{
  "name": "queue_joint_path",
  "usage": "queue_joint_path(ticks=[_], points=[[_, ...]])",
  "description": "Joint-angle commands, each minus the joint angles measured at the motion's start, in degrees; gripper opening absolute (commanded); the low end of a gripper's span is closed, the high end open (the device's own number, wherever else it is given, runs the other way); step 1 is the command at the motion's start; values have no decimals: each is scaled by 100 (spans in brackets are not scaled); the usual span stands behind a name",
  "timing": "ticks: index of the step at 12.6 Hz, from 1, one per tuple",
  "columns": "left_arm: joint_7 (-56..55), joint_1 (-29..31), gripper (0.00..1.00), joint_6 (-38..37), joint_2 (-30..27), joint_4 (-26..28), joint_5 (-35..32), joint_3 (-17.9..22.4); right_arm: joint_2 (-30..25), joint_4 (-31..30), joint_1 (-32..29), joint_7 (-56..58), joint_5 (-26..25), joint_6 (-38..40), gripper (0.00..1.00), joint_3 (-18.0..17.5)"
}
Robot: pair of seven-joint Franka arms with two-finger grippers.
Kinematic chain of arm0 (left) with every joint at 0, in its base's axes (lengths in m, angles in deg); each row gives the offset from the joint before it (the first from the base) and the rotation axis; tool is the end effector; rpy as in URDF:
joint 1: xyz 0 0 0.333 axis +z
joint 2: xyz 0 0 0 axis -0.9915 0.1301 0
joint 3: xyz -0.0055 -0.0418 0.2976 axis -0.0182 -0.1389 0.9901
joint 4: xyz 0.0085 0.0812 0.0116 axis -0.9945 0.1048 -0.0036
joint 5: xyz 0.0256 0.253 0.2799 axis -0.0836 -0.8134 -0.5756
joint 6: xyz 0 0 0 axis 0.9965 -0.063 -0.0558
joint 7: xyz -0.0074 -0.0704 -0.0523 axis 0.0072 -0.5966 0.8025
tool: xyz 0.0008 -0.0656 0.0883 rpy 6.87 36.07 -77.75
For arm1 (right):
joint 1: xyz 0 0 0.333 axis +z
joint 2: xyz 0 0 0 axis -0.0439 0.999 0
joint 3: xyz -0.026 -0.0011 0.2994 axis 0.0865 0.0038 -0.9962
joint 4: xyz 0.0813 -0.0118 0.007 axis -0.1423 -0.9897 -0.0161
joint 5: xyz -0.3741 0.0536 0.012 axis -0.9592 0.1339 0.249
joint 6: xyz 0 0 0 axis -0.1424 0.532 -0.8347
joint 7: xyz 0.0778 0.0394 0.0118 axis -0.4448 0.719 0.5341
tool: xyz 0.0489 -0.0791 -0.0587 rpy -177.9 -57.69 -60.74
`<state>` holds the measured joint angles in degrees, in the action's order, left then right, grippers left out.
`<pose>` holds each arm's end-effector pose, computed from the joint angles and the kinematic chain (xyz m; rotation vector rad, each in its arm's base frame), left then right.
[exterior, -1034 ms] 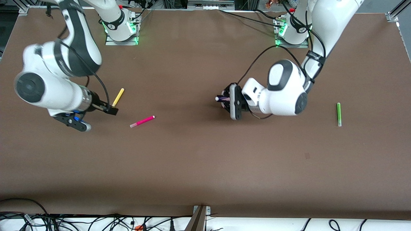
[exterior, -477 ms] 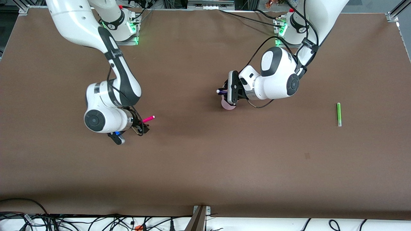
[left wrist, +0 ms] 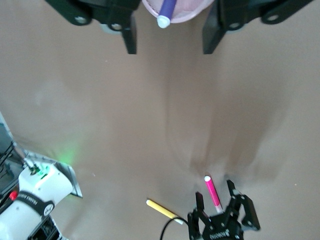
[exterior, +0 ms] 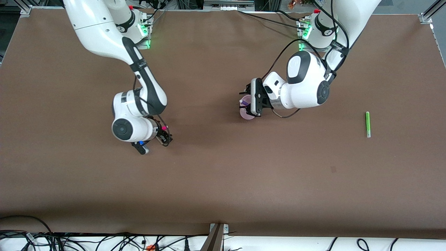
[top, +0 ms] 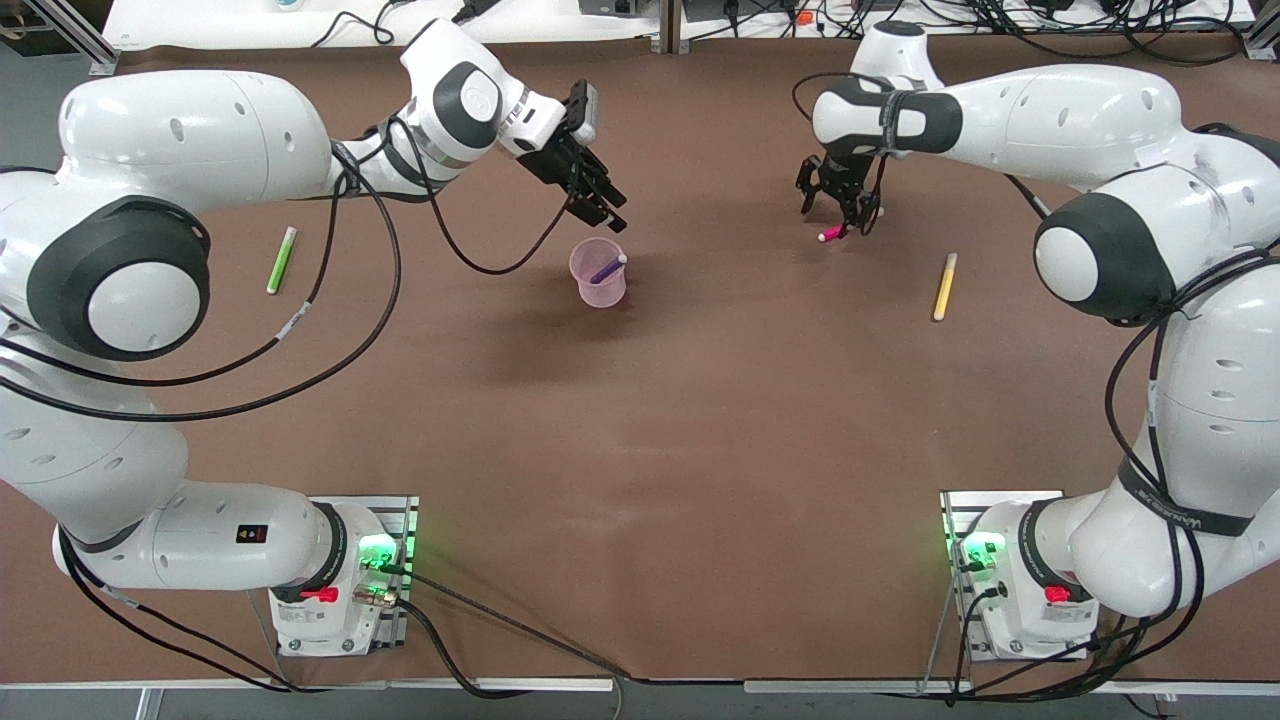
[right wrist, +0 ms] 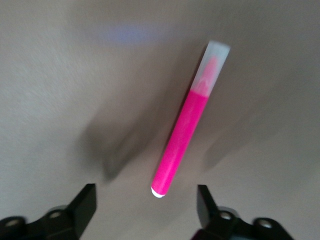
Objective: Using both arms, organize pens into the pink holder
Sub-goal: 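Drop the purple pen into the cup while the right gripper grasps the marker, then withdraw the left gripper while the right gripper lifts the pink marker upright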
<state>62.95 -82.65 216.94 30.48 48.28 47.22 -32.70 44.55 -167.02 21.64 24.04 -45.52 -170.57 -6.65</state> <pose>0.5100 -0.3182 0.3092 1.8530 -1.5078 0.2949 0.5866 0.2309 0.1777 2.8226 -1.2243 -0.4477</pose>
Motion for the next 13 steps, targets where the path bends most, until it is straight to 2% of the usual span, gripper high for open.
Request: queue_joint_path(ticks=[1,2,3,6,7,8,10,11,13], points=[[-1000,197,100,-466,-509,69,116,-33,-92,-177,19,-3,77,-140,69,48],[-1483,197,100,-650,-624,69,72,11,-83,-186,19,23,77,-131,68,48],[-1845,206,100,-704,-703,69,-355,37,-92,-186,-7,50,68,-123,68,57],[-3469,398,100,-835,-748,-132,-2532,187,-100,-230,-60,199,68,-140,68,83],[-3849,547,100,-1184,-748,-402,-2974,187,-100,-256,-60,199,77,-184,63,83],[-4157,644,100,-1353,-774,-510,-3370,205,-100,-309,-52,199,77,-262,52,83],[-4467,1030,100,-1512,-784,-825,-4301,275,-100,-327,-52,217,77,-281,25,83],[-4476,1102,100,-1844,-731,-1071,-4740,275,-100,-327,-51,226,68,-281,13,83],[-4477,1242,100,-2346,-678,-1563,-5087,284,-135,-309,-51,252,68,-237,7,75]])
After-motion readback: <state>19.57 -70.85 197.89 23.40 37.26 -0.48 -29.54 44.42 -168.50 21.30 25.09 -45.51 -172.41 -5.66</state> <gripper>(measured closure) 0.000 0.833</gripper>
